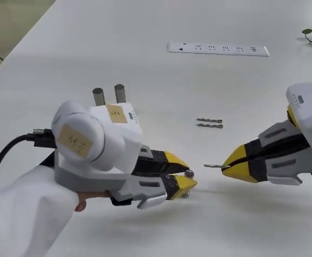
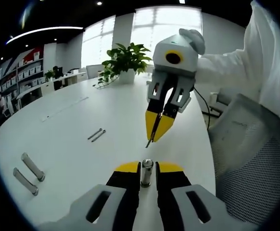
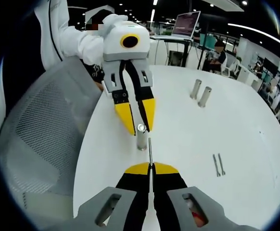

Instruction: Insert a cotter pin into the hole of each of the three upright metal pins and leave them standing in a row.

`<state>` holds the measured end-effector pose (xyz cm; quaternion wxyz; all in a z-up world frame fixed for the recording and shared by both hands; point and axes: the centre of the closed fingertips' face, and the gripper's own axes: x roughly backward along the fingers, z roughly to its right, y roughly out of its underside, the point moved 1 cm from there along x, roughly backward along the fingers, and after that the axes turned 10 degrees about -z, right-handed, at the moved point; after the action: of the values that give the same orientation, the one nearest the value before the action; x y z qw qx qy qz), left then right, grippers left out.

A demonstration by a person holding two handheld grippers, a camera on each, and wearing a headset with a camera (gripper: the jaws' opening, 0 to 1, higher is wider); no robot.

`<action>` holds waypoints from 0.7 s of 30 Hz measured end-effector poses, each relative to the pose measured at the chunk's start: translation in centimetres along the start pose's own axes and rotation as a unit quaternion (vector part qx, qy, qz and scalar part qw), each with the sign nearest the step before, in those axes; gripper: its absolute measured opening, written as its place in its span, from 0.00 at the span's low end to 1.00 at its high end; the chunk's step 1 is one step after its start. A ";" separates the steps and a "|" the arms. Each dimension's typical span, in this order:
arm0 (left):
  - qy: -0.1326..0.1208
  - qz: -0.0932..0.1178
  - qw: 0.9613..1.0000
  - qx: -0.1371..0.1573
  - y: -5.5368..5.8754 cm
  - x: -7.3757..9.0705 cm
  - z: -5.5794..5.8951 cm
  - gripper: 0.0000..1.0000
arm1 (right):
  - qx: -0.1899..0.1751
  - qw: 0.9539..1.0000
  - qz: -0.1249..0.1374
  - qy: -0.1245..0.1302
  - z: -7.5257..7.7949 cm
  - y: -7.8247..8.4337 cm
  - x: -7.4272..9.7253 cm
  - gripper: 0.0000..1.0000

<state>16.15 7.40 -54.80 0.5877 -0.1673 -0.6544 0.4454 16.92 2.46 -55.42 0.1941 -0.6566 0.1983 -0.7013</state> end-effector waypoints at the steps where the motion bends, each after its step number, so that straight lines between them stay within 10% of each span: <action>1: 0.000 -0.001 1.000 0.000 0.0 0.0 0.0 0.09 | 0.000 1.000 -0.001 -0.002 -0.1 0.1 -0.1 0.00; 21: 0.041 -0.012 0.996 -0.082 0.2 0.3 0.5 0.06 | 0.011 1.000 0.009 -0.016 -1.1 -0.7 -1.1 0.00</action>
<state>15.51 7.53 -54.76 0.6035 -0.2252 -0.6662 0.3758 15.89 3.66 -56.09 0.2109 -0.6641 0.1931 -0.6908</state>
